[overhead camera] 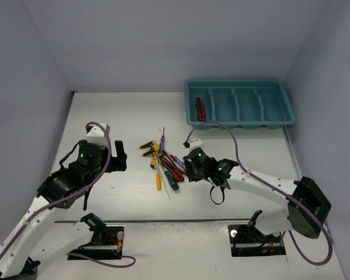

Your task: Sort the tools into containers

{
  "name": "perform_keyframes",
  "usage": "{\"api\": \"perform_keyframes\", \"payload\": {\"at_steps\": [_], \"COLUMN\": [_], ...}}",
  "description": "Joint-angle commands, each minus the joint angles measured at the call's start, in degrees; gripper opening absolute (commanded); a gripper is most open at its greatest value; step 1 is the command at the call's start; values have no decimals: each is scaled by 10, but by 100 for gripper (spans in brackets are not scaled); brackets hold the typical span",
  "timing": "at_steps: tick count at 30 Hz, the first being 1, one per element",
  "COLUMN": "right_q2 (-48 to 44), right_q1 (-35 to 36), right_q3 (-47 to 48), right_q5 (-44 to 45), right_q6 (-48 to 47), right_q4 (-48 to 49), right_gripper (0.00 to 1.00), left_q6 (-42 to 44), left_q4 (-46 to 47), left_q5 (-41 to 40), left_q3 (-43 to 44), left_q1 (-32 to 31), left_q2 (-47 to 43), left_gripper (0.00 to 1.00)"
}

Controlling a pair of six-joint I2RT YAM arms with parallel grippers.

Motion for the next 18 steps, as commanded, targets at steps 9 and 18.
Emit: {"api": "perform_keyframes", "payload": {"at_steps": [9, 18], "right_q2": [107, 137], "right_q1": [43, 54], "right_q3": [66, 62], "right_q5": [41, 34], "right_q6": [16, 22], "right_q4": [91, 105], "right_gripper": [27, 22], "left_q6": [2, 6], "left_q4": [-32, -32], "left_q5": [14, 26], "left_q3": [37, 37], "left_q1": [1, 1], "left_q2": [6, 19], "left_gripper": [81, 81]}}
